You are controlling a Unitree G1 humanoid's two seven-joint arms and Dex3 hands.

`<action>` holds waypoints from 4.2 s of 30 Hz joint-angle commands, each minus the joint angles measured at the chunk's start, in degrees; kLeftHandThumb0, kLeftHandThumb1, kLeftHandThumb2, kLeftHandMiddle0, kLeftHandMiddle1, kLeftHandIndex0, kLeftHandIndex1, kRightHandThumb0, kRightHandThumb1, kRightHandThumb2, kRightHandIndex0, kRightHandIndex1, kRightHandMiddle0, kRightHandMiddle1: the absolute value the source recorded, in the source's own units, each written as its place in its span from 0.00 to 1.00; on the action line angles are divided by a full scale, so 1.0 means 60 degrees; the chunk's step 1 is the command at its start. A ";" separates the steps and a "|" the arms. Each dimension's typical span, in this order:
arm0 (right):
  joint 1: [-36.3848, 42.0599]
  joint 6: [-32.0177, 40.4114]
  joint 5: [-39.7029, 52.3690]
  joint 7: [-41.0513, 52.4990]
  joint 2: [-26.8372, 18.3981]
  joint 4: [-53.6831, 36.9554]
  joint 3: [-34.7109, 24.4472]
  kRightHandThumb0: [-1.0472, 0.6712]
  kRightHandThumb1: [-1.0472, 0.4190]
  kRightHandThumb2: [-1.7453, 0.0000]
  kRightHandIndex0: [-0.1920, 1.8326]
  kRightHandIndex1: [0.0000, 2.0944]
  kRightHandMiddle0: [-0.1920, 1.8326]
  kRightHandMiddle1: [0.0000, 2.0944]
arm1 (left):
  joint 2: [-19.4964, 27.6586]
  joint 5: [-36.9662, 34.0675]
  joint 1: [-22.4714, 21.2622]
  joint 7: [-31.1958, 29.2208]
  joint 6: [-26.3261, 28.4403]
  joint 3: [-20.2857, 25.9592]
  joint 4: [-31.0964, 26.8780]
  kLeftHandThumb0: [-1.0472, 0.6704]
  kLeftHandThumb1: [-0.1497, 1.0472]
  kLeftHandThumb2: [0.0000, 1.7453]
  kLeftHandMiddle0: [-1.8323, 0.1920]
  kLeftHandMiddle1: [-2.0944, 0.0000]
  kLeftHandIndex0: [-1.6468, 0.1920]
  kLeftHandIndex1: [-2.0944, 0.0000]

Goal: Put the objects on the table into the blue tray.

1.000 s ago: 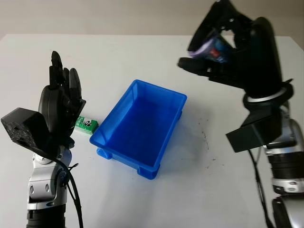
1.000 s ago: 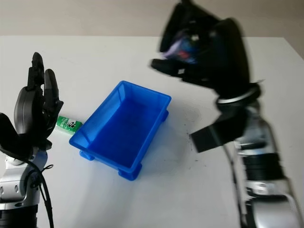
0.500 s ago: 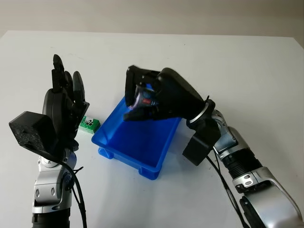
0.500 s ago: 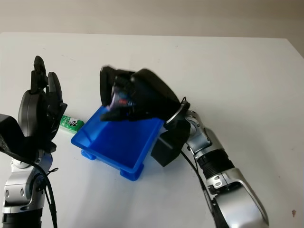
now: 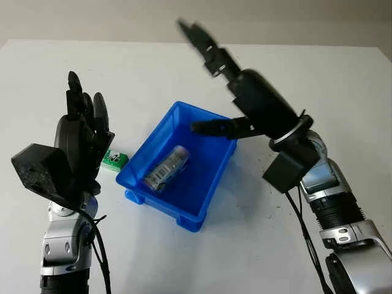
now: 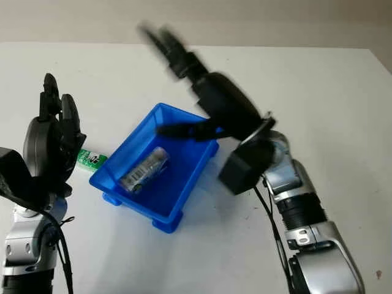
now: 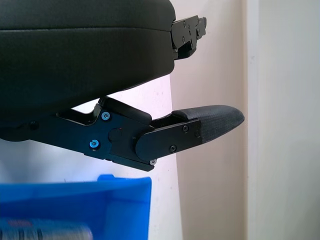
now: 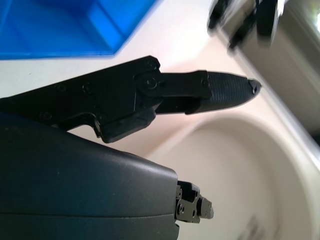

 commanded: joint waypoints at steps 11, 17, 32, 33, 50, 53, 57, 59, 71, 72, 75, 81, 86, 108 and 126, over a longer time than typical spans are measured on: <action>0.4023 0.2984 0.2266 -0.0057 0.0131 -0.2806 -0.2221 0.20 0.00 0.72 0.00 0.00 0.00 0.00 | 0.5006 0.2666 -0.0042 -0.2179 -0.1040 0.0612 0.1293 0.28 1.00 0.11 0.89 0.97 0.88 0.96; 0.4623 0.3271 0.2501 -0.0096 0.0333 -0.3156 -0.2456 0.20 0.00 0.74 0.01 0.02 0.03 0.02 | 0.7408 0.5005 -0.0328 -0.2874 -0.2454 -0.0447 0.2894 0.32 0.88 0.02 0.87 0.97 0.86 0.96; 0.4674 0.3282 0.2334 -0.0190 0.0505 -0.3151 -0.2552 0.21 0.00 0.74 0.02 0.03 0.03 0.03 | 0.8447 0.8006 -0.3120 -0.3301 -0.5470 -0.3419 0.5389 0.32 0.80 0.02 0.83 0.97 0.81 0.96; 0.4674 0.3260 0.2297 -0.0224 0.0518 -0.3126 -0.2553 0.21 0.00 0.74 0.02 0.03 0.03 0.03 | 0.8298 0.8058 -0.3296 -0.3093 -0.5609 -0.3539 0.5679 0.32 0.79 0.02 0.83 0.97 0.80 0.96; 0.5011 0.3704 0.2188 -0.0337 0.0549 -0.3608 -0.2697 0.18 0.00 0.75 0.04 0.03 0.05 0.03 | 0.6554 0.9282 -0.5688 -0.1291 -0.6652 -0.5781 0.9952 0.35 0.80 0.03 0.81 0.97 0.80 0.97; 0.5026 0.3782 0.2225 -0.0283 0.0520 -0.3652 -0.2720 0.19 0.00 0.75 0.03 0.03 0.04 0.02 | 0.6617 0.9293 -0.5721 -0.1700 -0.6687 -0.5972 1.0033 0.33 0.81 0.03 0.80 0.97 0.78 0.96; 0.4948 0.3778 0.2295 -0.0202 0.0505 -0.3598 -0.2741 0.19 0.00 0.75 0.03 0.02 0.04 0.02 | 0.6865 0.9407 -0.5570 -0.2377 -0.6762 -0.6205 0.9649 0.35 0.79 0.03 0.77 0.96 0.74 0.95; 0.4922 0.3775 0.2278 -0.0208 0.0501 -0.3582 -0.2740 0.20 0.00 0.75 0.03 0.02 0.04 0.02 | 0.7026 0.9558 -0.5503 -0.2468 -0.7064 -0.6388 0.9497 0.35 0.79 0.03 0.72 0.95 0.71 0.95; 0.4865 0.3779 0.2240 -0.0204 0.0477 -0.3549 -0.2759 0.20 0.00 0.75 0.03 0.03 0.05 0.03 | 0.8050 1.0562 -0.3989 -0.0849 -0.8890 -0.6713 0.7313 0.30 0.92 0.04 0.87 0.01 0.85 0.17; 0.4858 0.3786 0.2224 -0.0212 0.0482 -0.3561 -0.2752 0.20 0.00 0.75 0.03 0.03 0.05 0.03 | 0.8094 1.0736 -0.3877 -0.0641 -0.8984 -0.6744 0.7186 0.29 0.92 0.04 0.86 0.01 0.86 0.15; 0.4842 0.3827 0.2209 -0.0214 0.0493 -0.3571 -0.2735 0.20 0.00 0.76 0.03 0.03 0.05 0.03 | 0.8151 1.1056 -0.3564 -0.0185 -0.9053 -0.6756 0.6976 0.29 0.99 0.09 0.70 0.00 0.78 0.08; 0.4821 0.3923 0.2194 -0.0197 0.0506 -0.3547 -0.2718 0.21 0.00 0.76 0.03 0.02 0.04 0.02 | 0.8498 1.2047 -0.2999 0.0390 -0.8523 -0.6795 0.6327 0.28 1.00 0.21 0.43 0.00 0.61 0.00; 0.4805 0.4001 0.2233 -0.0167 0.0517 -0.3565 -0.2732 0.21 0.00 0.76 0.02 0.02 0.04 0.02 | 0.8715 1.2207 -0.2452 0.0191 -0.7796 -0.6534 0.6005 0.28 1.00 0.20 0.39 0.00 0.62 0.00; 0.4463 0.3745 0.2278 0.0088 0.0479 -0.3064 -0.2712 0.22 0.00 0.77 0.01 0.02 0.03 0.02 | 0.8471 0.9307 -0.2684 -0.0124 -0.5290 -0.4705 0.8027 0.31 1.00 0.21 0.64 0.00 0.78 0.00; 0.4443 0.3775 0.2157 0.0124 0.0512 -0.3071 -0.2614 0.23 0.00 0.77 0.01 0.02 0.03 0.02 | 0.8082 0.8633 -0.4007 0.0886 -0.3369 -0.3818 0.7775 0.36 1.00 0.19 0.63 0.00 0.71 0.00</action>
